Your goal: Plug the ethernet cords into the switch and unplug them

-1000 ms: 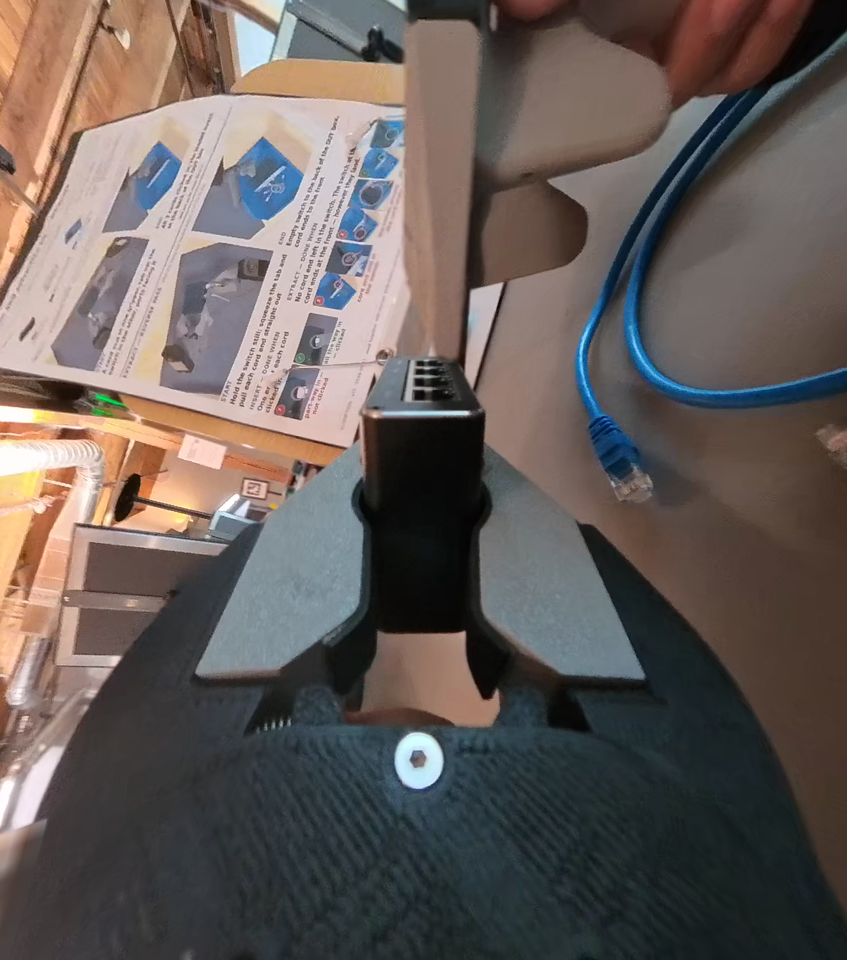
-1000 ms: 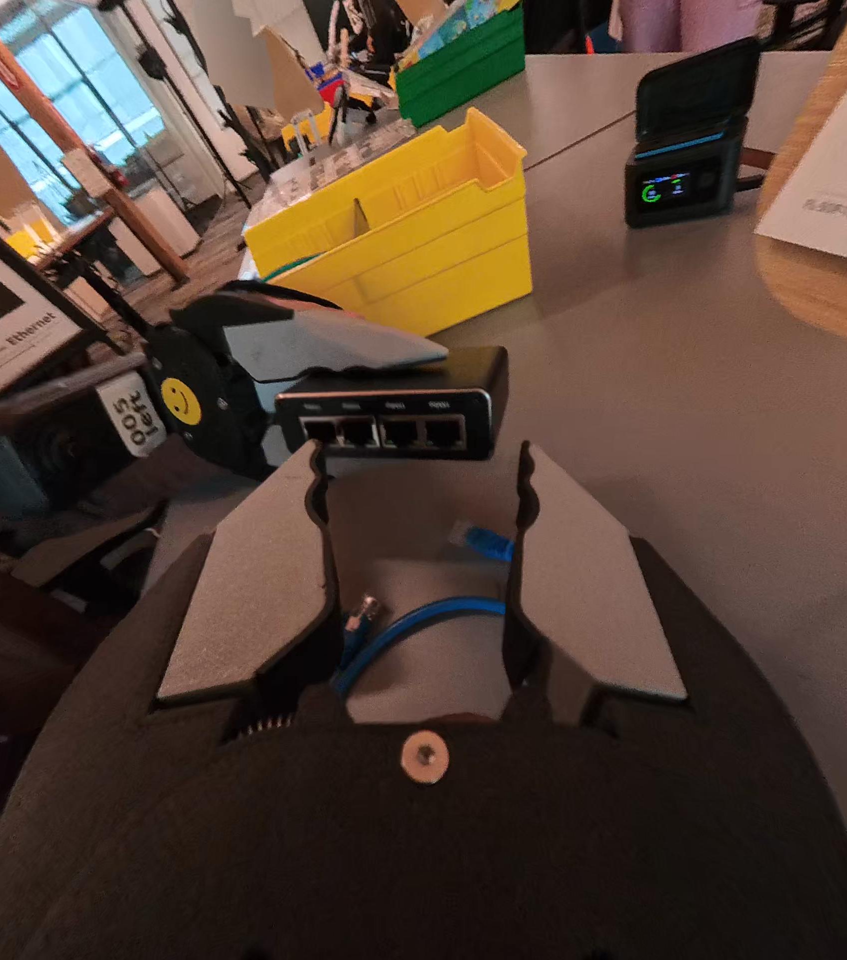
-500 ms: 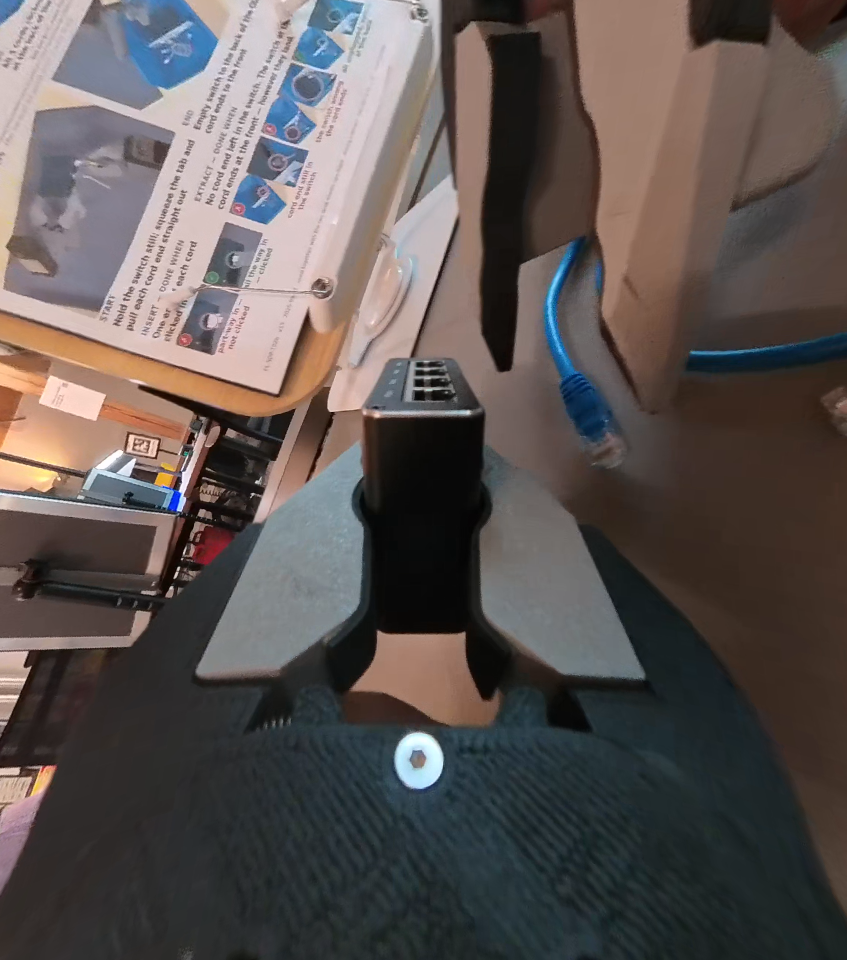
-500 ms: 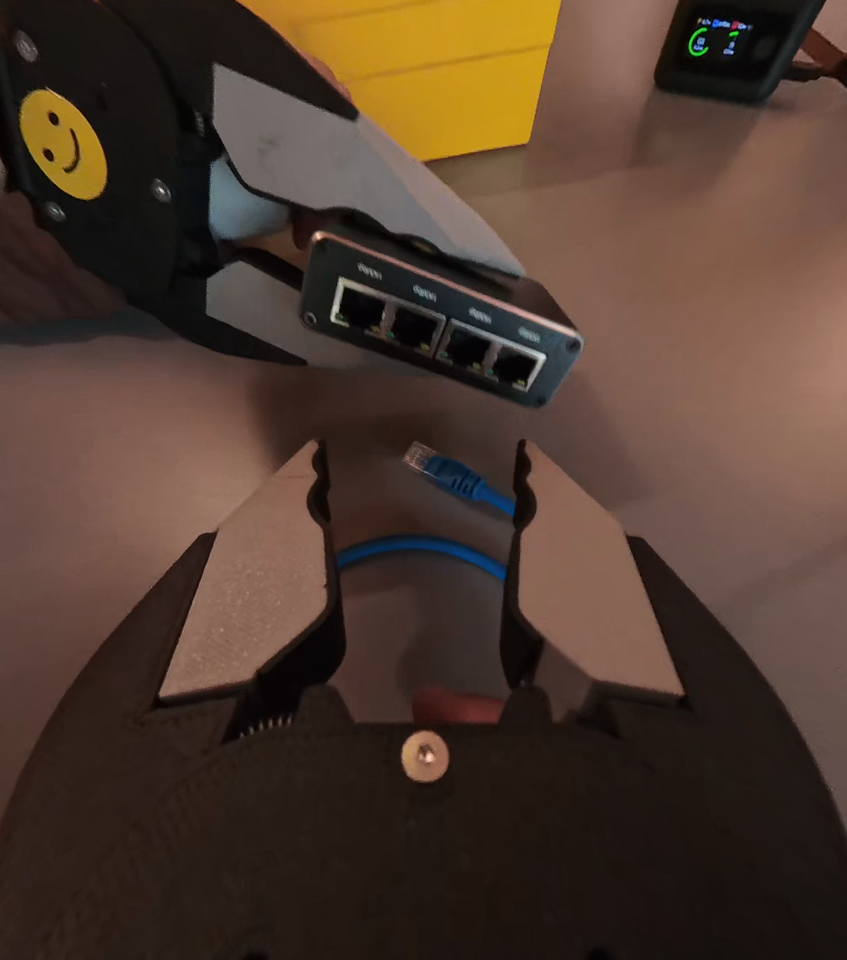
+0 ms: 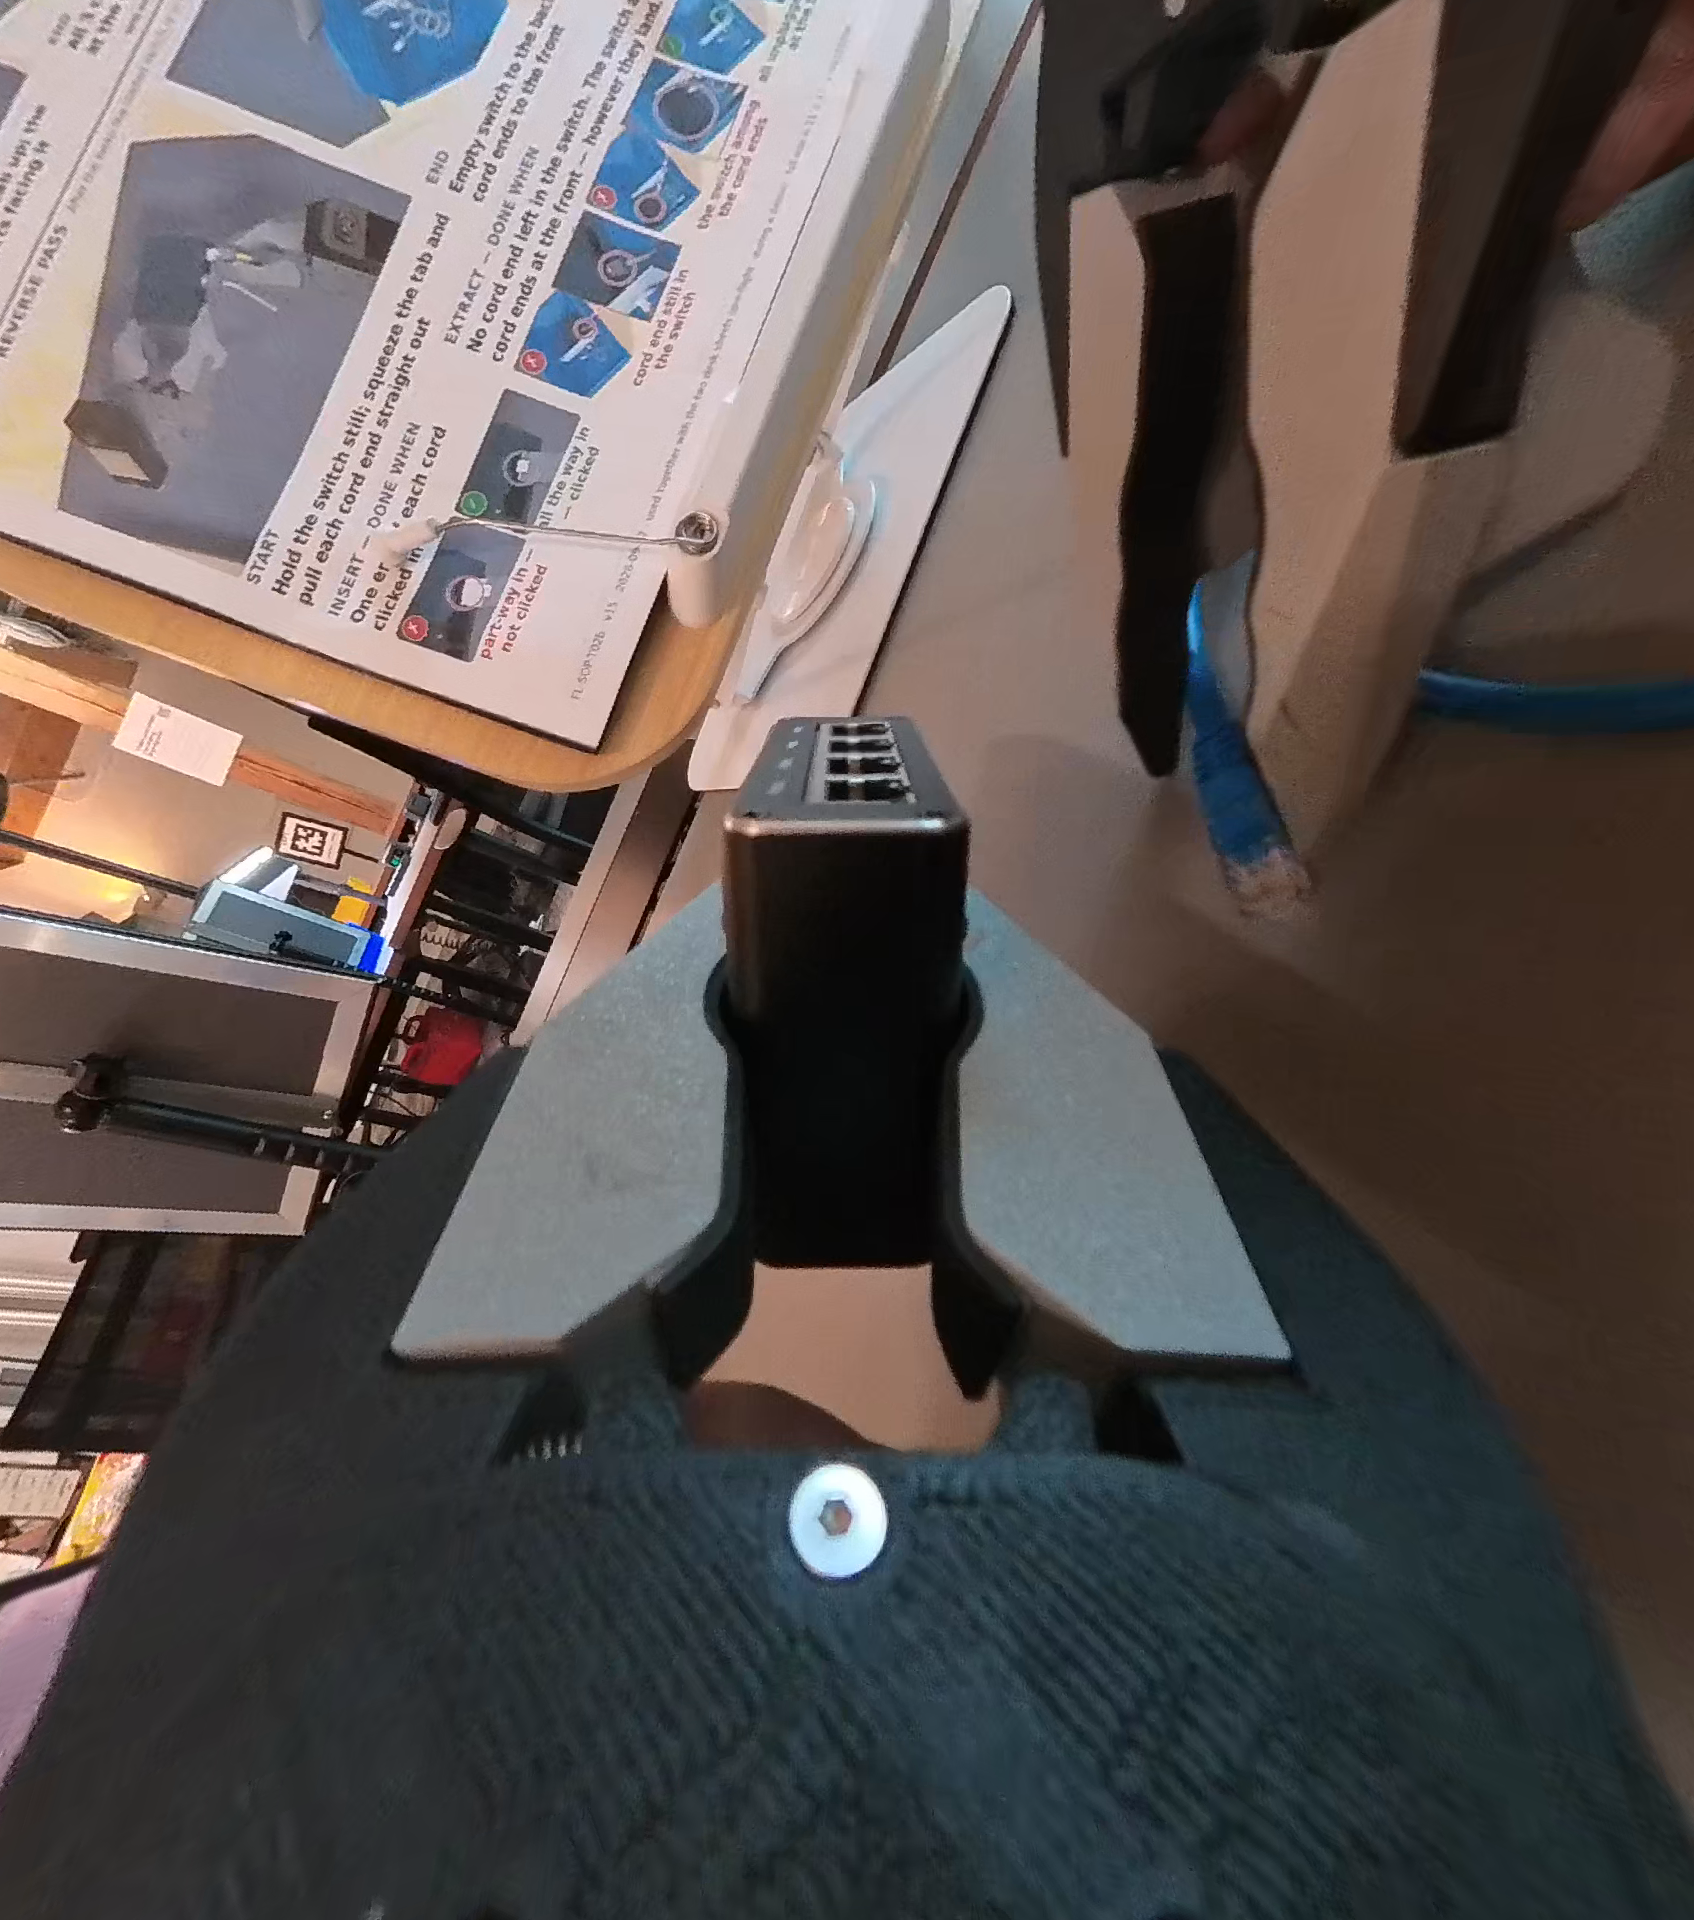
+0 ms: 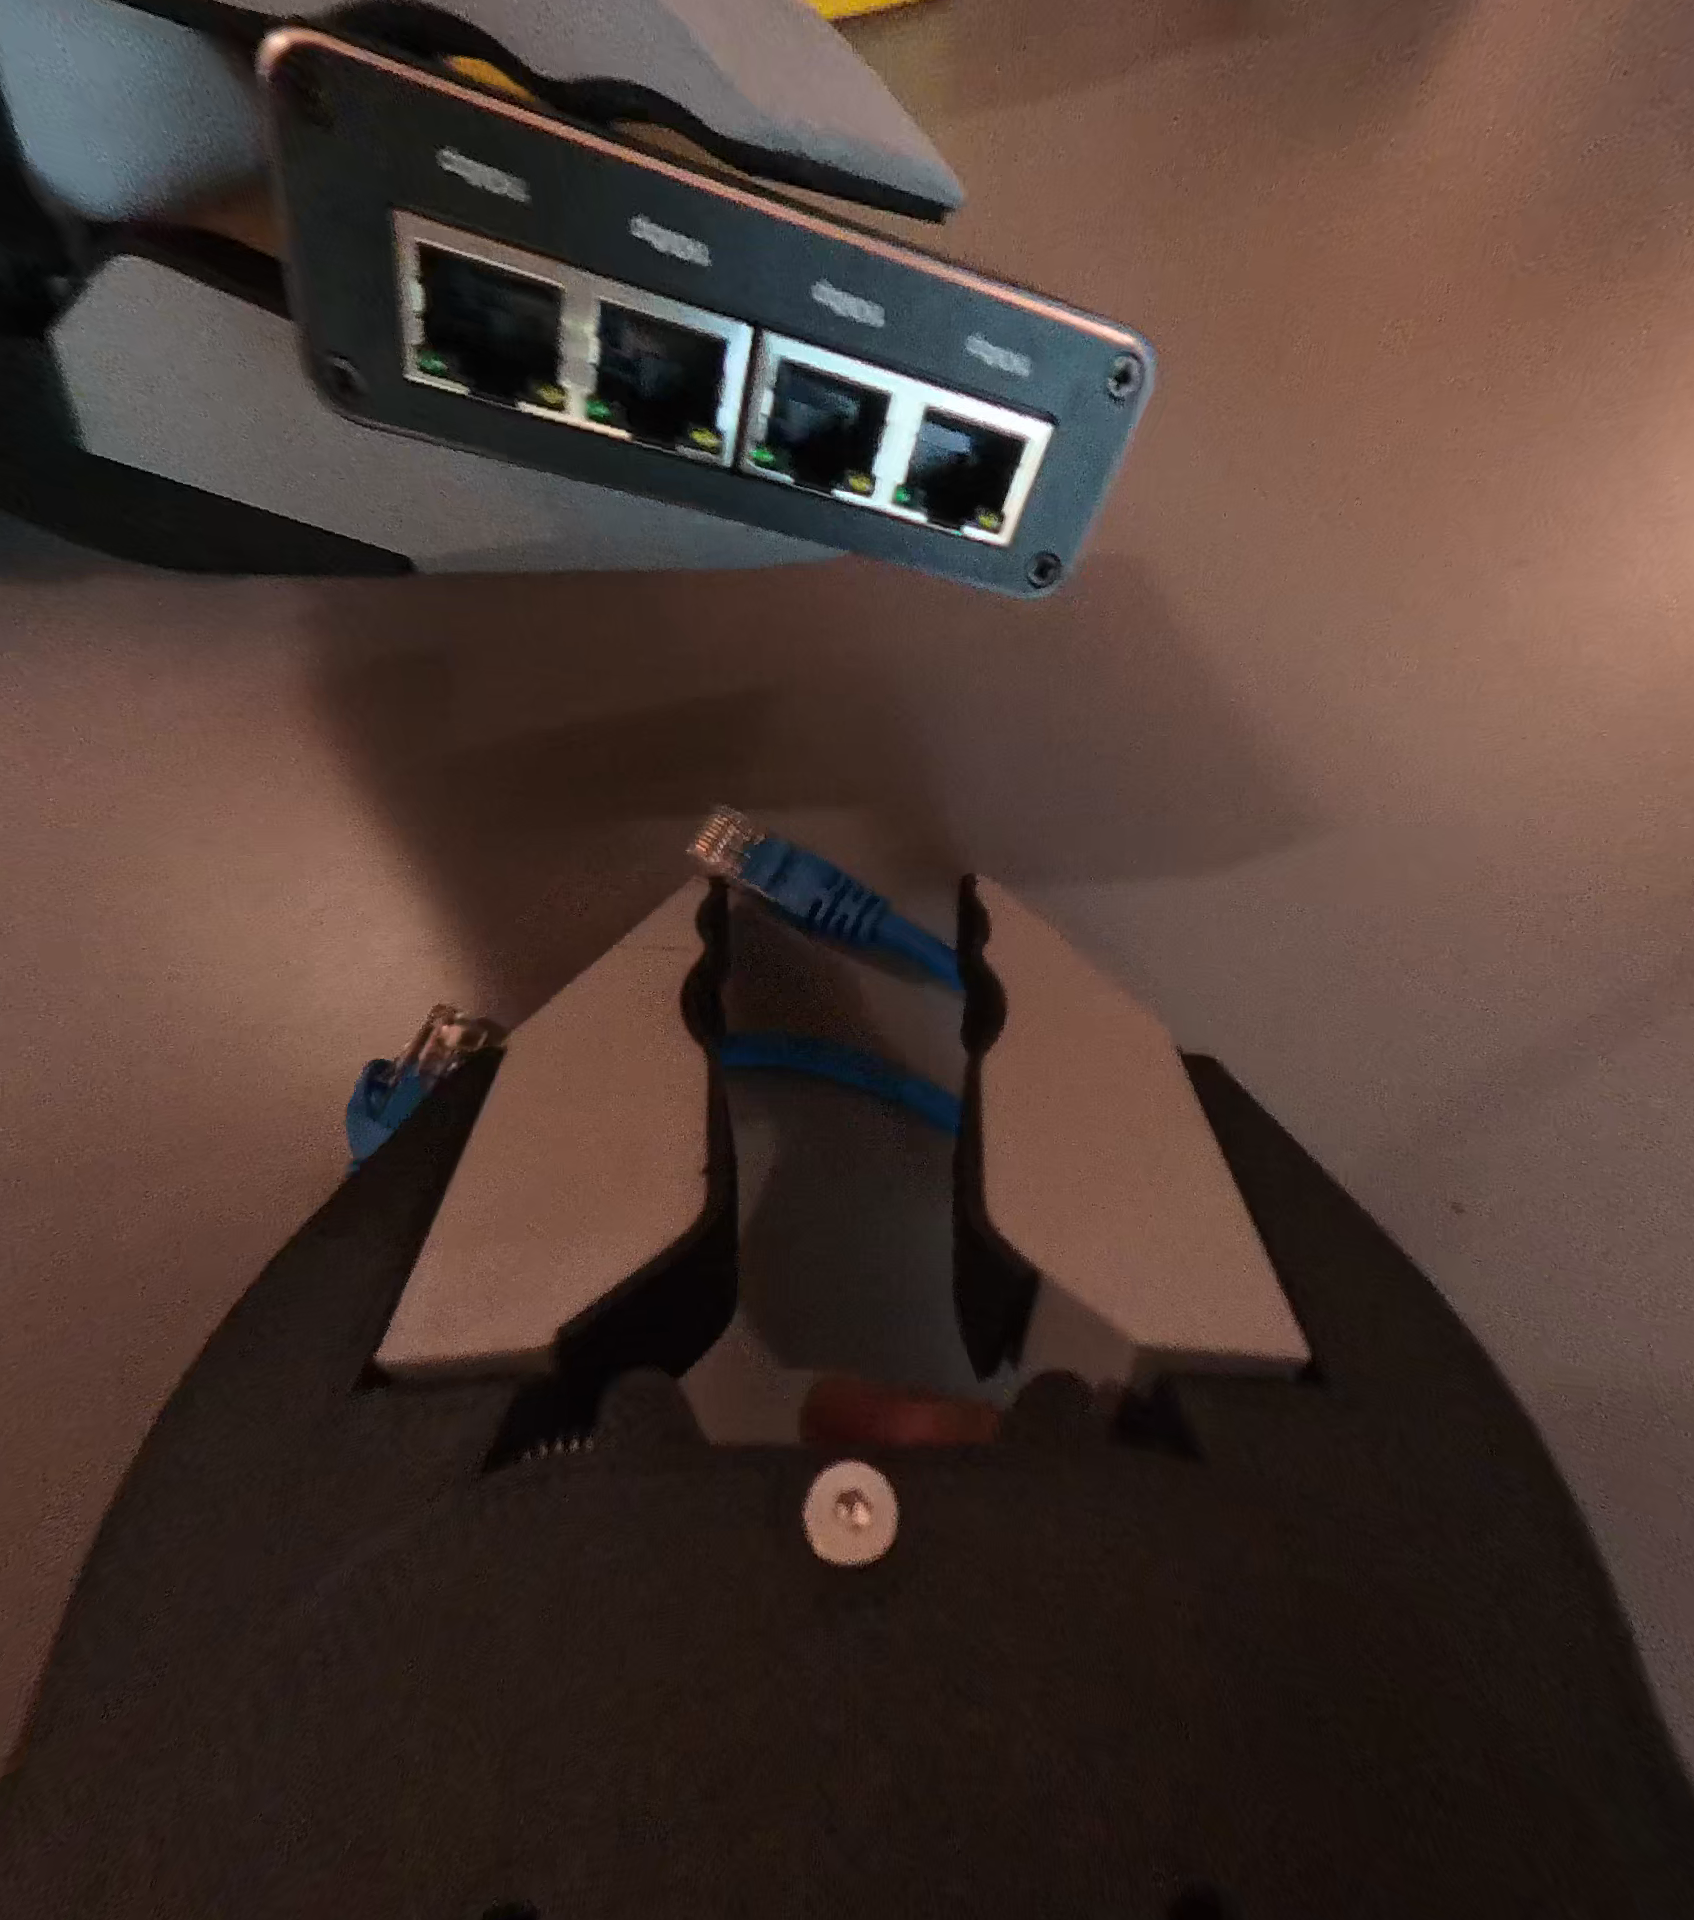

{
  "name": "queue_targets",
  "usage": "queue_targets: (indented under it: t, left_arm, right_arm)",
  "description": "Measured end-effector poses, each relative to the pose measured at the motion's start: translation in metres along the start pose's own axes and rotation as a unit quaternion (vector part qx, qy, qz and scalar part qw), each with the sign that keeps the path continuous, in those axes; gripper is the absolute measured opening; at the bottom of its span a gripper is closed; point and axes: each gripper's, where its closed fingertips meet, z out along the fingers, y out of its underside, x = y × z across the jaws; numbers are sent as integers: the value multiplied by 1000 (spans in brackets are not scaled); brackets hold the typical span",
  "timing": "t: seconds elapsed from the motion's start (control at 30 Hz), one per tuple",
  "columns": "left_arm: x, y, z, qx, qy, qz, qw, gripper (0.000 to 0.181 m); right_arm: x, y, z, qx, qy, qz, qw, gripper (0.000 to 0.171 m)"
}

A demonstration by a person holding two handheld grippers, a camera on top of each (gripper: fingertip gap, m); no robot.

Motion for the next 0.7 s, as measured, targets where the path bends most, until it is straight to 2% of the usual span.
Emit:
queue_targets:
  t: [0.03,0.13,0.3,0.7]
  left_arm:
    - [0,1,0,-1,-1,1,1000,34]
    - [0,3,1,-7,-2,5,1000,33]
    - [1,5,2,-14,-1,10,1000,33]
    - [1,16,4,-49,-21,101,993,33]
  right_arm:
    - [5,1,-1,-5,15,10,1000,39]
    - [20,3,-6,-19,59,38,997,33]
    - [32,7,-12,-25,88,71,993,31]
    - [29,7,-16,-2,35,85,996,30]
